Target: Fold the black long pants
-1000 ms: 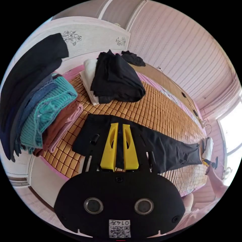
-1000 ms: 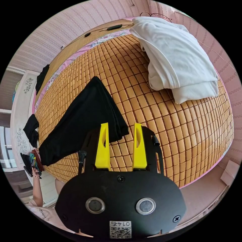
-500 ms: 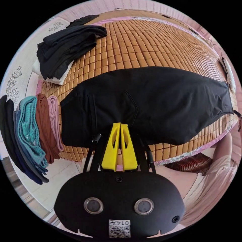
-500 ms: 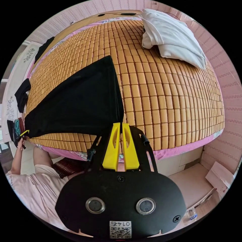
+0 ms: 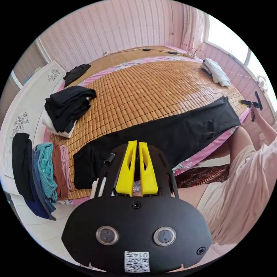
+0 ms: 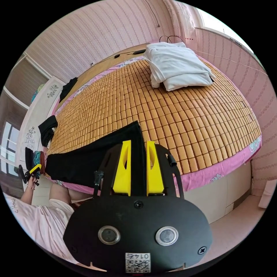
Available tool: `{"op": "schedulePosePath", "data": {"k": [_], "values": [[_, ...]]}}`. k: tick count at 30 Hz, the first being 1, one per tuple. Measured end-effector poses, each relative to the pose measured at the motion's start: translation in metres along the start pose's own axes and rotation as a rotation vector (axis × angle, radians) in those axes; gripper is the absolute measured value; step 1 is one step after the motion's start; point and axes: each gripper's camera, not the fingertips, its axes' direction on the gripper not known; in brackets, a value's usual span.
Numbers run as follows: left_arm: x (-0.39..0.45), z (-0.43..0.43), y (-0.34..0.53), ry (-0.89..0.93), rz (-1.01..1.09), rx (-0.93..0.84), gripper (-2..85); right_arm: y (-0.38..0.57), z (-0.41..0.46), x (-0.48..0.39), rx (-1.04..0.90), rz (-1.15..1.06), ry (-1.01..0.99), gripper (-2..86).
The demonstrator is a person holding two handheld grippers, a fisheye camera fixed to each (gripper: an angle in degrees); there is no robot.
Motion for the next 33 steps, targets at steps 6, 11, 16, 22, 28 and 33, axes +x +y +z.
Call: {"op": "schedulePosePath", "data": {"k": [6,11,16,22,28,33], "values": [[0.116,0.039,-0.06,0.236,0.256,-0.001,4.8,-0.028,0.044,0.003,-0.119,-0.044,0.02,3.1],[0.188,0.061,-0.086,0.238,0.408,-0.047,5.9,-0.035,0.03,0.005,-0.07,-0.033,0.014,0.3],[0.239,0.084,-0.099,0.221,0.523,-0.118,6.1,-0.044,0.037,0.025,-0.144,0.032,0.028,6.0],[0.257,0.092,-0.1,0.183,0.499,-0.143,6.8,0.05,0.0,0.041,-0.086,0.106,0.037,5.7],[0.27,0.101,-0.097,0.143,0.511,-0.186,7.4,0.132,0.022,0.061,-0.177,0.313,-0.059,8.4],[0.28,0.114,-0.099,0.099,0.497,-0.232,6.8,0.133,0.032,0.058,-0.142,0.336,-0.076,5.9]]}}
